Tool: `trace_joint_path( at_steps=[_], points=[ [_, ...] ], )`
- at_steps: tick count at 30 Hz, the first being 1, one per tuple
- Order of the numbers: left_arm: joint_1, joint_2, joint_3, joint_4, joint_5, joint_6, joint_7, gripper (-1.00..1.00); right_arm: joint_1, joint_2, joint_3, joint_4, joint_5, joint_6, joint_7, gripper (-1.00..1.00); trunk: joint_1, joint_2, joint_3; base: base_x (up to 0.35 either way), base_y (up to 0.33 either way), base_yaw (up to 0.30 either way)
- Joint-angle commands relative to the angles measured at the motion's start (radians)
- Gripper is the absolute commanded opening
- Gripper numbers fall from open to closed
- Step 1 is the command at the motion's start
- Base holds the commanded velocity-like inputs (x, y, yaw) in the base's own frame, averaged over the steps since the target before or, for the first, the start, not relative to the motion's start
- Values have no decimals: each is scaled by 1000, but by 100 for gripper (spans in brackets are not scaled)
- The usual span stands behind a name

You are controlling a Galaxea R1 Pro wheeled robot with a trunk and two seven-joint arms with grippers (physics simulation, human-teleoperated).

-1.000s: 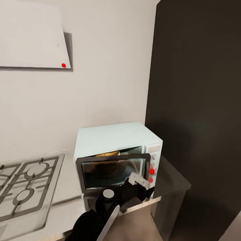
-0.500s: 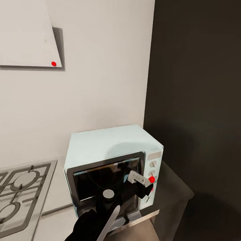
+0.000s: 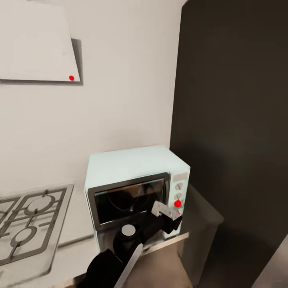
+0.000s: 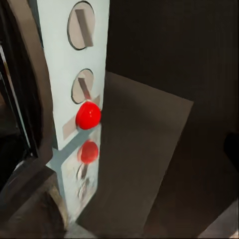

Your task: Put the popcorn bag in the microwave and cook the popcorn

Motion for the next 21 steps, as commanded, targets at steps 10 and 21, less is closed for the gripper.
trace_joint_path(
  at_steps=[10, 21],
  points=[
    [-1, 0, 0, -1, 8, 7, 1, 100, -1, 0, -8, 1, 10, 1, 2, 100, -1, -1, -1, -348, 0, 0],
    [-1, 0, 3, 90, 19, 7, 6, 100, 0, 3, -8, 1, 10, 0, 2, 100, -1, -1, -1, -349, 0, 0]
  ],
)
